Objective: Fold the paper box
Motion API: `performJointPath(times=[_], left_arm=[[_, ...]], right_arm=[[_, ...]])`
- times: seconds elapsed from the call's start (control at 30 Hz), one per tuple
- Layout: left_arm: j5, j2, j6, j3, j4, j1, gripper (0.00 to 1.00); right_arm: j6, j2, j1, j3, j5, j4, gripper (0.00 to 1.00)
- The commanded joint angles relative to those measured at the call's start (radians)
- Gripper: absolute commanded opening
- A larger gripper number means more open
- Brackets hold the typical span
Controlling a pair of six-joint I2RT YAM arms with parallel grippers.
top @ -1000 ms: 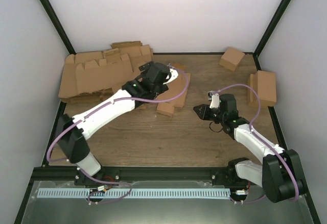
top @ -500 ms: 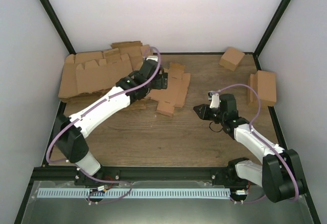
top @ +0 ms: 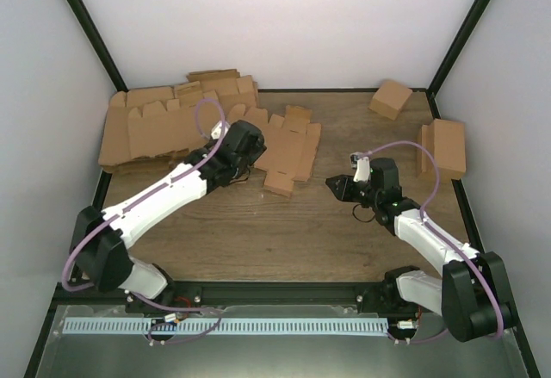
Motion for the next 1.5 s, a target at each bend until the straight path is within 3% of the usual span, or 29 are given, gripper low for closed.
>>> performJointPath(times=[0.0,0.17,0.23,0.43,0.87,1.47], left_arm=[[0.007,0.097,-0.225,0.062,-0.077,-0.004,0.63],[-0.016,0.216,-0.327,0.136,-0.137,-0.021,0.59],[0.003,0.239,-0.368,0.112,-0.113,-0.023,0.52],[0.034,0.293,-0.405,0.078,-0.019,-0.022,0.45],[-0.024,0.362,-0.424,0.078,0.041,-0.022,0.45],[0.015,0.409,-0.421,0.041,0.11,-0.006,0.45]], right_arm=[[0.0,-0.003,-0.005,0.012,0.001,0.017,0.17],[-0.003,-0.004,-0.004,0.013,-0.01,0.014,0.17],[-0.013,-0.005,-0.004,0.02,-0.007,0.003,0.17],[-0.028,-0.022,-0.004,0.03,0.003,-0.015,0.17],[-0.034,-0.058,-0.003,0.028,0.006,-0.042,0.17],[-0.03,-0.067,-0.004,0.02,0.002,-0.042,0.17]])
